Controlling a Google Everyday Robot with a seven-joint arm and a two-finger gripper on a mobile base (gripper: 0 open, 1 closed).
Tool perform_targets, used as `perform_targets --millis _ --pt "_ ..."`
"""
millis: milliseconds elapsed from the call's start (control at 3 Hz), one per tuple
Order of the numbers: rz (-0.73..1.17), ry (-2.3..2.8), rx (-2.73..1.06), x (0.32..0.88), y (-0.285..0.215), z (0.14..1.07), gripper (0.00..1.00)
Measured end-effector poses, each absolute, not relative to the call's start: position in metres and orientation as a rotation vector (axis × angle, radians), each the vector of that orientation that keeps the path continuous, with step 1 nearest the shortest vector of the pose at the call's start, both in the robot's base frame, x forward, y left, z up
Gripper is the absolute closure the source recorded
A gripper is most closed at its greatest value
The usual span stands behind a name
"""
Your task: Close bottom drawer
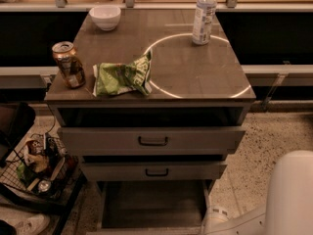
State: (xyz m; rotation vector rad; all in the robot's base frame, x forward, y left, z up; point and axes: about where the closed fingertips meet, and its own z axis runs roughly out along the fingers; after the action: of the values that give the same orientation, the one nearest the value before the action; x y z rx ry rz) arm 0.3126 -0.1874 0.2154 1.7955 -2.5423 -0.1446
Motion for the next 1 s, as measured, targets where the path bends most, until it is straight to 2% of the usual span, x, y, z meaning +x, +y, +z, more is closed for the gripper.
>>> perform_targets --millis 333,667,1000 --pt "-0.126 -2.508 1.814 0.3119 -0.1822 0.1992 0.87" --pt "-0.128 -2.505 1.814 0.3102 -0.1823 0.1984 1.0" --pt "-0.13 -2.493 1.822 0.3129 -0.1788 0.1948 1.0"
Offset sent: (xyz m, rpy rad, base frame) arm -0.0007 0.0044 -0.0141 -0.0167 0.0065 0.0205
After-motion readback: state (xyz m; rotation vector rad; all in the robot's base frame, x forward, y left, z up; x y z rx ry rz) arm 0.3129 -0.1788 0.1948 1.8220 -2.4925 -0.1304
